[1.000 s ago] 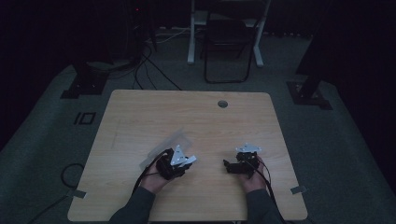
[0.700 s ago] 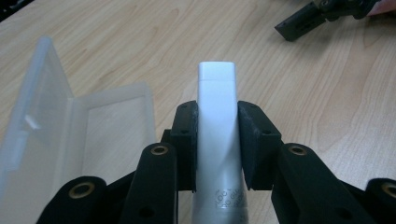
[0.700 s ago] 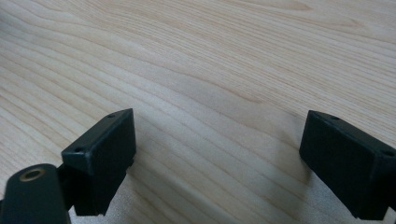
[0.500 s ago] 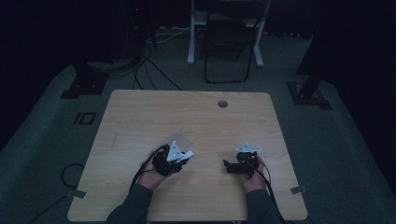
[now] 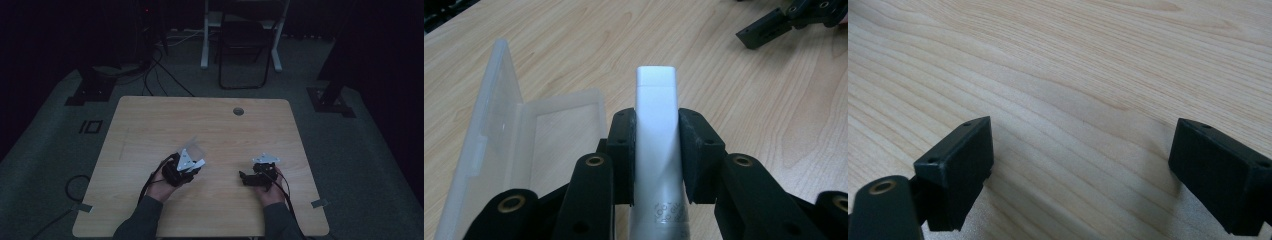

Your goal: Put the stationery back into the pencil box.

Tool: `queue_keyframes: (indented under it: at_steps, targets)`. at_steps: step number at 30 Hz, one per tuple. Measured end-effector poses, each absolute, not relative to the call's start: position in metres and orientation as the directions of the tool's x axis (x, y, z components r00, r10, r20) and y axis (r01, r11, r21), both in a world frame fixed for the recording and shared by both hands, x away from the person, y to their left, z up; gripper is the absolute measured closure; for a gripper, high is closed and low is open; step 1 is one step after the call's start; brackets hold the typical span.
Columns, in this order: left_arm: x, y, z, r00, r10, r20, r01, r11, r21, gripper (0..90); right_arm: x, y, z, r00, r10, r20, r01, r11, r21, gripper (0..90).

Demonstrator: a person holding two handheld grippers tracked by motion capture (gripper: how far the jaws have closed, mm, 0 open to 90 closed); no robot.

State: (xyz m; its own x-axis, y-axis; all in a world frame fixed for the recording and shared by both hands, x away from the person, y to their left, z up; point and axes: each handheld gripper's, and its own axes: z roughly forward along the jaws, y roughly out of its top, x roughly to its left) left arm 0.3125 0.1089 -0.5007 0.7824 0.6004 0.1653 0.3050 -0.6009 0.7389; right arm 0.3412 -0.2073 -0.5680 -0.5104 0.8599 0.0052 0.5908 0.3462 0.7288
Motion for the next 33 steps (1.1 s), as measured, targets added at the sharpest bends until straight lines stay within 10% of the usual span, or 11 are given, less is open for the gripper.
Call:
queue_keyframes:
  at_steps: [33]
  targets:
    - [0.325,0.118,-0.500,0.751,0.635,0.180,0.326,-0.593,0.736,70.0,0.341,-0.207,-0.568,-0.510,0.860,0.005,0.591,0.346,0.729,10.5]
